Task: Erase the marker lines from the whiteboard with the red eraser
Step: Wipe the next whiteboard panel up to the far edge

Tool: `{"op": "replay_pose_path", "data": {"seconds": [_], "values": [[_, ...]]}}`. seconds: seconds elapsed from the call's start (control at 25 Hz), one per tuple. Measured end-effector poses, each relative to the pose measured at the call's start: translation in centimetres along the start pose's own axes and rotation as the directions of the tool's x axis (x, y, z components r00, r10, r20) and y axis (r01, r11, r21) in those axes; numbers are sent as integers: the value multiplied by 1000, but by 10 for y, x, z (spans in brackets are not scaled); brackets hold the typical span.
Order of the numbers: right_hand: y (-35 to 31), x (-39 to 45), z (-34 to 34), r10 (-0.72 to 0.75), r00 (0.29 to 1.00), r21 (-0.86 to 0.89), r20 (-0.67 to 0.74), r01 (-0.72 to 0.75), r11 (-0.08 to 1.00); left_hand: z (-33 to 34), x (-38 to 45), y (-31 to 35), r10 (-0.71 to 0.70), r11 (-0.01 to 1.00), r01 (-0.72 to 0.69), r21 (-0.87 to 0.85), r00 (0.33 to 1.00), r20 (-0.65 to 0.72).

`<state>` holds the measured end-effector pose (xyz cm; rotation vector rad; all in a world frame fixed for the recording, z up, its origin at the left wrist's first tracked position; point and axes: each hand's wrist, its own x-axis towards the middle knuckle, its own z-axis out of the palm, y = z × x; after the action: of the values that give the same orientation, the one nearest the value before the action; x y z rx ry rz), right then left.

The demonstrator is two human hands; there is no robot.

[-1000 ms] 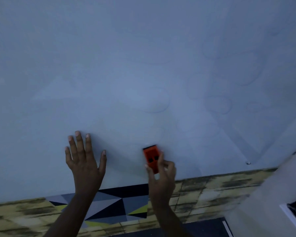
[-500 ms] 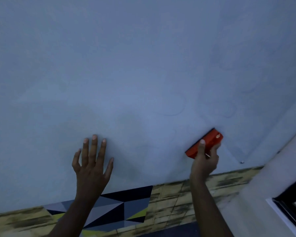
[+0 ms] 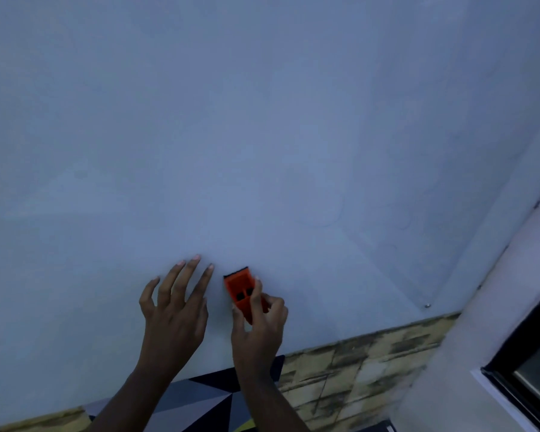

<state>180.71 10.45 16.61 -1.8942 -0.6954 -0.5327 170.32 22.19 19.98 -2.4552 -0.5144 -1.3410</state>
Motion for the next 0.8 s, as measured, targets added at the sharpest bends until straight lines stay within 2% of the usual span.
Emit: {"op": "replay_pose_path", "data": {"seconds": [0.12,0.2,0.32,0.4,0.48,0.56,0.64,0.68,0.72,0.8], "values": [[-2,29,-14,-155,986,-116,-55,148,982,-8,14,-6,-21,1000,20,-11,999,-42],[-5,49,-26,-126,982,-85,-139,115,990,-12,28,-8,-15,1000,14,-12,996,-82],[-1,84,-43,72,966,63,-250,-57,996,-17,60,-15,22,999,-18,29,987,-159],[17,103,-55,246,925,177,-289,-201,964,-18,82,-18,39,998,-29,51,976,-214],[48,114,-67,469,830,333,-302,-369,868,-17,103,-18,56,997,-41,63,962,-269],[91,121,-78,668,705,467,-238,-520,715,-13,119,-19,77,995,-52,86,946,-314],[128,130,-92,791,589,534,-167,-621,575,-7,128,-19,91,991,-49,127,930,-357],[140,137,-101,808,567,539,-159,-636,552,-4,129,-20,96,987,-42,153,924,-371],[145,148,-113,797,582,549,-164,-617,564,1,129,-19,102,983,-33,182,918,-384],[139,177,-135,725,652,561,-222,-523,642,9,128,-18,113,973,-21,228,910,-398]]}}
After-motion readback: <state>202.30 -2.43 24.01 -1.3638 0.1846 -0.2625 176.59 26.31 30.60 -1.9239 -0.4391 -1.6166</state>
